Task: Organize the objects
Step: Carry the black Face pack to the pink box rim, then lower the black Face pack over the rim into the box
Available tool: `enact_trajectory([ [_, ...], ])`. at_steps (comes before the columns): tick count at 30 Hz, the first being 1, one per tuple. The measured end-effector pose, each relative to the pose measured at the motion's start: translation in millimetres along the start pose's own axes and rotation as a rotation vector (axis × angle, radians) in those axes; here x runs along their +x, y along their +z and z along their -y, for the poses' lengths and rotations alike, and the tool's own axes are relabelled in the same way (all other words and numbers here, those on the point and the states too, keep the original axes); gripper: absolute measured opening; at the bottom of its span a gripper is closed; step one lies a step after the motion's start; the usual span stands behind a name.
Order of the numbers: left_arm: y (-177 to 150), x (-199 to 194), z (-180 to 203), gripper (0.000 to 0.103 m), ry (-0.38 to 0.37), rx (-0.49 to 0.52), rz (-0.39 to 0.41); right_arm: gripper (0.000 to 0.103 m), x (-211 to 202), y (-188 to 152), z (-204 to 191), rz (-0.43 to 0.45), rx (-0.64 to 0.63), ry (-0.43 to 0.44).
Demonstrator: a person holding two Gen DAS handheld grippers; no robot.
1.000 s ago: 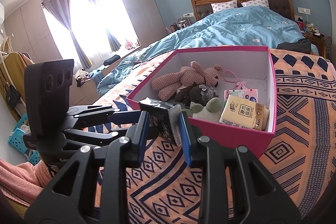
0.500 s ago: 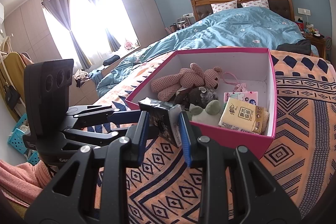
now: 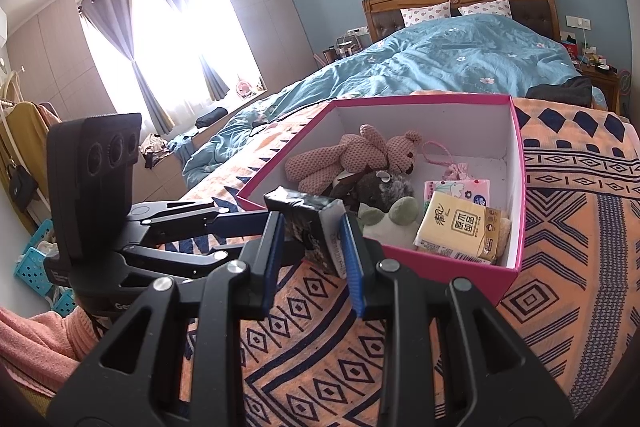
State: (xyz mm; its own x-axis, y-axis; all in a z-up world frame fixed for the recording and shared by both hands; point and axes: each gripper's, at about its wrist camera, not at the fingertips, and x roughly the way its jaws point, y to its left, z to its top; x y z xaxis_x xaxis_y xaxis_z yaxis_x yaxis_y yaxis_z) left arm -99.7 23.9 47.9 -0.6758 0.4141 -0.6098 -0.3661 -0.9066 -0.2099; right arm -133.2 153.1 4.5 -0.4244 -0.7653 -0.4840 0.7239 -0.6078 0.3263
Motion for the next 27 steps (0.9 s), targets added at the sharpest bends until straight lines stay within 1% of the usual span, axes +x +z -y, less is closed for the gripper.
enact_trajectory([
  [27,6.2,3.2,-6.0,0.036,0.013,-0.002,0.004,0.032,5.3,4.7,6.1,-0.008,0.016,0.010],
])
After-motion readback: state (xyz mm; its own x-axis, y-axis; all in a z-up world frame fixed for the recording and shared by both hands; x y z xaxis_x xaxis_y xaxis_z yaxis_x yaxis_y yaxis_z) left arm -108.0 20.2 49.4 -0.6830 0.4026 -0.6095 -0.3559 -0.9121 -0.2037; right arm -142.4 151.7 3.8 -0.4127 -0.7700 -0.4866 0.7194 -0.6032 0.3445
